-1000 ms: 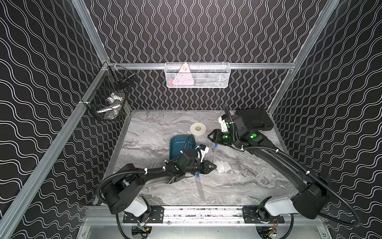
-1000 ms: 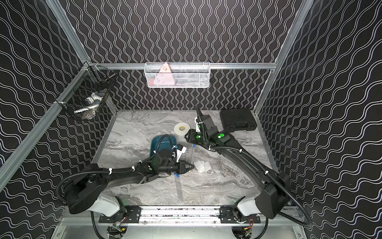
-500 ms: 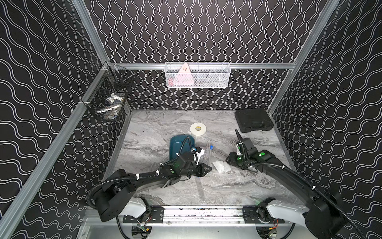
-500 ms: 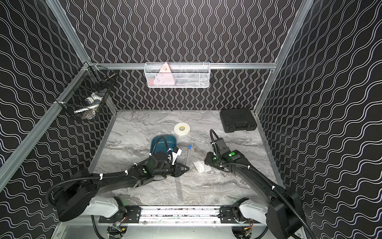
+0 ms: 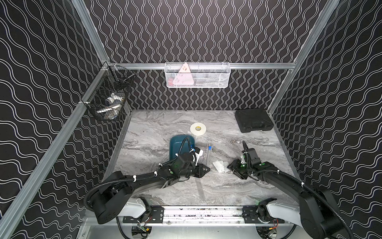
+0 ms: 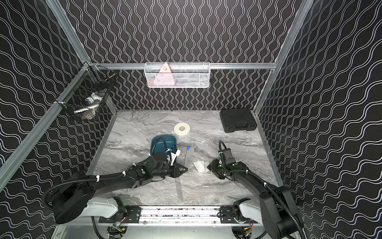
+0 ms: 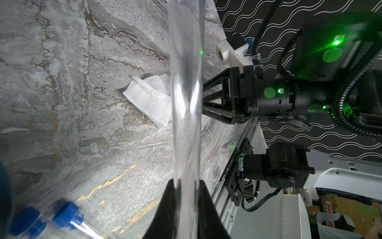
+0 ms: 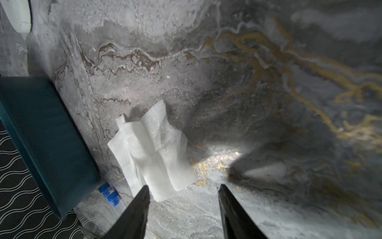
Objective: Wipe the exteriors of test tubes
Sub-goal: Pick up the cleaning item at the center of the board, then place the cleaning item in the test tube.
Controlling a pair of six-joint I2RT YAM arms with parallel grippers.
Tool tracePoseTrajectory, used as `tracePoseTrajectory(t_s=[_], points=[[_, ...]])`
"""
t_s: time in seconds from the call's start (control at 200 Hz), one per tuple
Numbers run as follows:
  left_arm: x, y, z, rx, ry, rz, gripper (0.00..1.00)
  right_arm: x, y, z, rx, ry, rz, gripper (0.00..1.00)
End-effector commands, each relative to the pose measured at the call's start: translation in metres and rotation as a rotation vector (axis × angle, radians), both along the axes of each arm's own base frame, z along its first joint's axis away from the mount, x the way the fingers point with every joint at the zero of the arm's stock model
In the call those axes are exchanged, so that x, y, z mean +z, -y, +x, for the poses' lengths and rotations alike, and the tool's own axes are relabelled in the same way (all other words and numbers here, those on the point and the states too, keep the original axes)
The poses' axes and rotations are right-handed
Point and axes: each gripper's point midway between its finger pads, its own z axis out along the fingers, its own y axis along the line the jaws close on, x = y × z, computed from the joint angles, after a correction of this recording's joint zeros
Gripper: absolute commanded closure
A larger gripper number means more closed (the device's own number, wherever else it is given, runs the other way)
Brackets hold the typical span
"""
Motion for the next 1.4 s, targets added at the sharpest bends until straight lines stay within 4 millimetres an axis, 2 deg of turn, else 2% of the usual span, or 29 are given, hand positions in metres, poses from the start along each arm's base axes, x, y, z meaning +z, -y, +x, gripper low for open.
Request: tracePoseTrajectory(t_s=[0.0, 0.135, 0.245, 0.33, 0.435, 0.51, 0.595, 0.675, 0.816, 0.896, 0.946, 1.036, 1.096, 1.171, 1.281, 1.396], points=[[0.005, -0.001, 0.002, 0.006, 0.021, -0.003, 0.87, 0.004, -0.006, 0.009, -0.018, 0.030, 0.058, 0.46], [0.005, 0.001, 0.002, 0.000, 0.018, -0.003, 0.87, -0.007, -0.007, 0.013, -0.033, 0.020, 0.108, 0.54], [0.007, 0.001, 0.003, 0.002, 0.019, -0.006, 0.87, -0.016, -0.012, 0.016, -0.019, -0.001, 0.131, 0.67], [0.007, 0.001, 0.003, 0.001, 0.023, -0.001, 0.87, -0.021, -0.013, 0.019, -0.018, -0.001, 0.134, 0.81], [0.009, -0.001, 0.002, -0.001, 0.030, 0.010, 0.87, -0.016, -0.018, 0.028, 0.000, 0.030, 0.147, 0.97], [0.010, -0.002, 0.002, 0.003, 0.034, 0.011, 0.87, -0.007, -0.021, 0.035, 0.026, 0.050, 0.147, 1.00], [0.012, -0.002, 0.003, 0.003, 0.038, 0.009, 0.87, 0.020, -0.027, 0.048, 0.076, 0.109, 0.149, 1.00], [0.015, 0.000, 0.003, -0.006, 0.042, 0.009, 0.87, 0.061, -0.030, 0.060, 0.133, 0.187, 0.126, 1.00], [0.021, 0.003, 0.005, -0.017, 0.059, 0.012, 0.87, 0.152, -0.041, 0.072, 0.234, 0.378, 0.156, 1.00], [0.023, 0.004, 0.006, -0.022, 0.065, 0.016, 0.87, 0.181, -0.046, 0.069, 0.281, 0.449, 0.180, 1.00], [0.024, 0.005, 0.007, -0.025, 0.068, 0.013, 0.87, 0.170, -0.042, 0.066, 0.271, 0.426, 0.157, 1.00], [0.025, 0.007, 0.007, -0.028, 0.069, 0.001, 0.87, 0.108, -0.028, 0.054, 0.208, 0.267, 0.090, 1.00], [0.023, 0.009, 0.006, -0.034, 0.060, -0.004, 0.87, 0.090, -0.029, 0.043, 0.220, 0.197, 0.101, 1.00], [0.020, 0.010, 0.005, -0.044, 0.047, -0.003, 0.87, 0.099, -0.033, 0.044, 0.196, 0.233, 0.146, 1.00], [0.016, 0.013, 0.005, -0.050, 0.037, -0.010, 0.87, 0.130, -0.032, 0.053, 0.166, 0.323, 0.165, 1.00], [0.015, 0.019, 0.007, -0.059, 0.031, -0.023, 0.86, 0.161, -0.043, 0.060, 0.185, 0.363, 0.225, 1.00]])
